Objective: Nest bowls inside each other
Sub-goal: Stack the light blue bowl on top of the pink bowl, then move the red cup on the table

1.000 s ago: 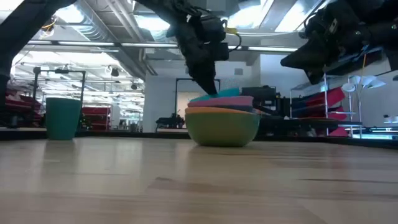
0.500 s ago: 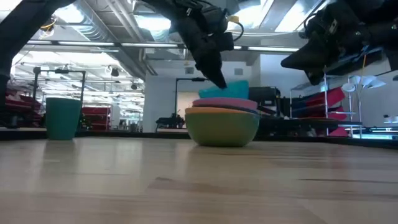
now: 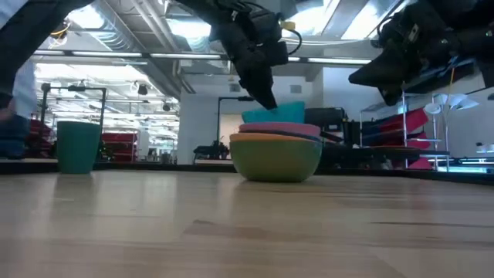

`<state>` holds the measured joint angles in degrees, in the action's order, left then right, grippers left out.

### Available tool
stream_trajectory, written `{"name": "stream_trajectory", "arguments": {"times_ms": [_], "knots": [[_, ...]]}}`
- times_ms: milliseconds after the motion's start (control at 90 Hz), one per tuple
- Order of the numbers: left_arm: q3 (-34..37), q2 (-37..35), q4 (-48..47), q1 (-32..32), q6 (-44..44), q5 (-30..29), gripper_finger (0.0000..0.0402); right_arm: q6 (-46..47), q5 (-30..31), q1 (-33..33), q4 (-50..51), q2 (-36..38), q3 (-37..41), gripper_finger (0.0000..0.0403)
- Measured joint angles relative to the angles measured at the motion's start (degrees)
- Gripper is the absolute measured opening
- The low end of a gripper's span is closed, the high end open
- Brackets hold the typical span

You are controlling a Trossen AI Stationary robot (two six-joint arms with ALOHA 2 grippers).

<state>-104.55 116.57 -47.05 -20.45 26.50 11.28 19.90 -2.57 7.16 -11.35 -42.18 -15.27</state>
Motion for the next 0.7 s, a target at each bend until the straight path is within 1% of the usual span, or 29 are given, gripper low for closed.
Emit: {"name": "stream_trajectory", "arguments": {"times_ms": [156,344,633,700], "knots": [[0.04,0.19,0.12,0.0,-2.11,0.38,0.0051,0.0,0.0,0.0,0.01,-0.01,0.0,0.0],[0.09,0.28,0.96,0.0,-2.43,0.36,0.0102,0.0,0.0,0.0,-0.01,-0.01,0.0,0.0],[0.09,0.31,2.62,0.0,-2.23,-0.79,0.0139,-0.02,-0.35,-0.02,0.55,-0.01,0.0,0.0],[0.09,0.31,2.28,0.0,-1.36,-2.04,0.0142,-0.02,-0.48,-0.02,0.57,-0.01,0.0,0.0]]}}
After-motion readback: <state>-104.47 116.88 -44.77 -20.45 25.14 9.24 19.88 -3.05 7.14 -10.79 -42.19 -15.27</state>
